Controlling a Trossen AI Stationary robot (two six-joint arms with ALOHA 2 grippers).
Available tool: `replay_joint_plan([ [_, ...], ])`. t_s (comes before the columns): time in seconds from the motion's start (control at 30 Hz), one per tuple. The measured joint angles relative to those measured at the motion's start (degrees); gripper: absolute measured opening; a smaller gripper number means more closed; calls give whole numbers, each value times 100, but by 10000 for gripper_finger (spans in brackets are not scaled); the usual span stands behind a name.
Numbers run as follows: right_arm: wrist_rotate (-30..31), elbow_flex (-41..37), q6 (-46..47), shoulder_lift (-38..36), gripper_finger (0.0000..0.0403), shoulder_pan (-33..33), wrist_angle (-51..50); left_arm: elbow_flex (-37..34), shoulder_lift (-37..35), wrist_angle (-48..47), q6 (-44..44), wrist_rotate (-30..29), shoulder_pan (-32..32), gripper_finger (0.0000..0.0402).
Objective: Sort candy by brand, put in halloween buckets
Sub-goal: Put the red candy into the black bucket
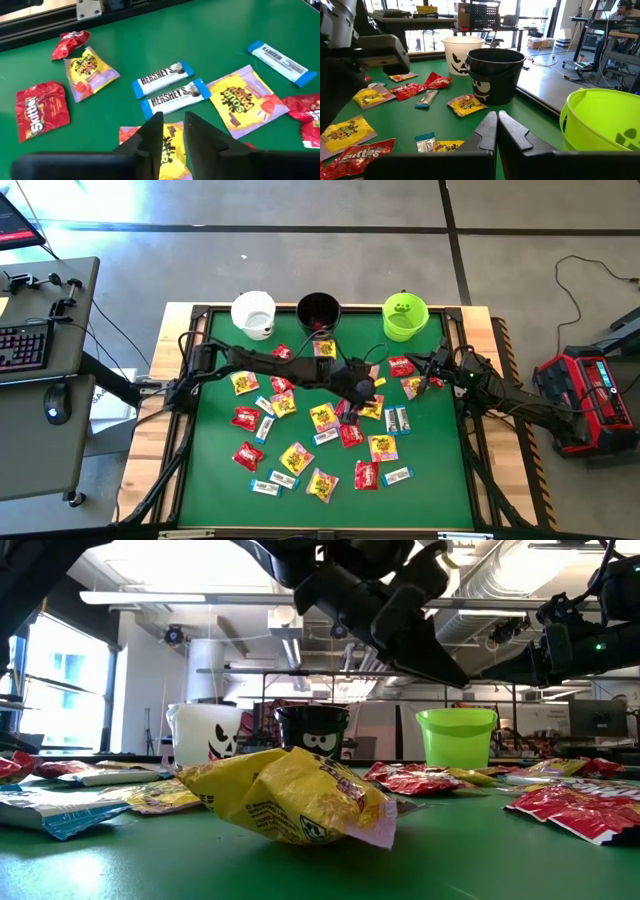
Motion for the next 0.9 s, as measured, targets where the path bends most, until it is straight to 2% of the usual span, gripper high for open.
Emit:
replay_joint_plan([
  [0.27,-2,-2,0,2,0,0,0,0,22,-204,-197,-14,-94,125],
  [0.4,-1,-1,-2,2,0,0,1,0,94,-228,-195,-201,-118,148],
  [0.57,0,-1,-2,2,0,0,0,-2,240,-666,31,-245,-116,176],
  [0.77,0,0,-1,2,0,0,2,-4,247,-1185,353,-1009,-74,205],
  [0.9,-2,-2,0,2,0,0,2,-2,298,-1498,594,-909,20,218],
])
